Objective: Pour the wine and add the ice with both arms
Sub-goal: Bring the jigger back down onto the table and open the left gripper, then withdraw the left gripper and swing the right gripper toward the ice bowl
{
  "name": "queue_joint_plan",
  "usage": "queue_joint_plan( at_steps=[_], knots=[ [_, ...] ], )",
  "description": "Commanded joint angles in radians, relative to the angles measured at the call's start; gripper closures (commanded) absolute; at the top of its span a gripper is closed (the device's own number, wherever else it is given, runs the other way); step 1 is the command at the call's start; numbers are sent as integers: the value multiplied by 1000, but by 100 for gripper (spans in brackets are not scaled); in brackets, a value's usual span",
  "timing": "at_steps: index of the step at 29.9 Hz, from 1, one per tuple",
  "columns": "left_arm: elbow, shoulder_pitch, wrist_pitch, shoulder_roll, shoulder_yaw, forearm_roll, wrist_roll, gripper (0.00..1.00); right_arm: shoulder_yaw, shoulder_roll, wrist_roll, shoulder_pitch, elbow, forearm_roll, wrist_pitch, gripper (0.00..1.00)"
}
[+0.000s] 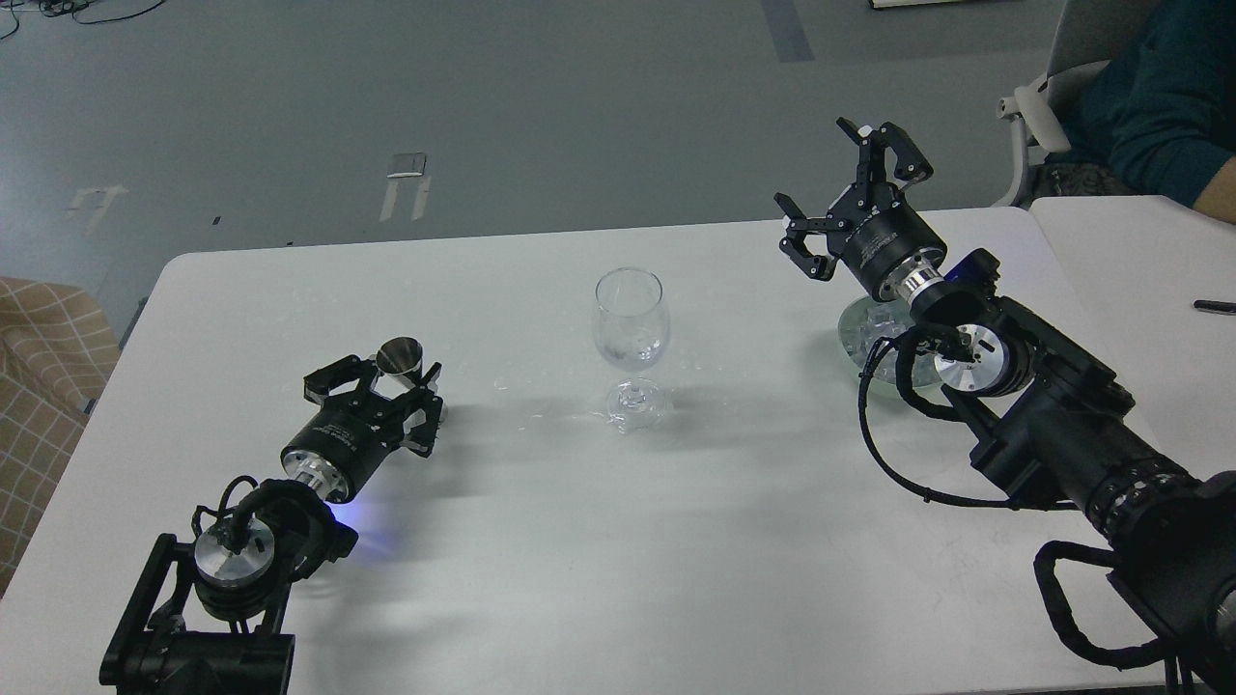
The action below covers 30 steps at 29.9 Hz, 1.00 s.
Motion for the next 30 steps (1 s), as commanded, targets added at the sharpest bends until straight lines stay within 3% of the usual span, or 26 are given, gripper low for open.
queue_joint_plan(
  at_steps=[1,2,4,8,12,22,26,30],
  knots=[
    [0,5,0,3,2,2,1,36,0,0,-1,0,1,-1,0,0],
    [-2,7,0,4,2,2,3,31,0,0,-1,0,1,-1,1,0],
    [-5,16,-7,9,0,0,12,3,0,-2,-1,0,1,1,0,0],
    [-6,25,-43,27,2,-3,24,2,0,-2,-2,0,1,-1,1,0],
    [-15,65,-96,35,0,-3,64,2,0,-2,-2,0,1,-1,1,0],
    [-51,201,-195,101,-40,-15,75,2,0,-11,-2,-2,7,1,1,0],
    [-48,247,-297,148,-109,-50,75,2,-2,-51,-7,-3,34,-1,1,0],
    [-22,252,-297,242,-173,-40,74,2,-79,-153,-8,0,100,-31,-11,0]
  ],
)
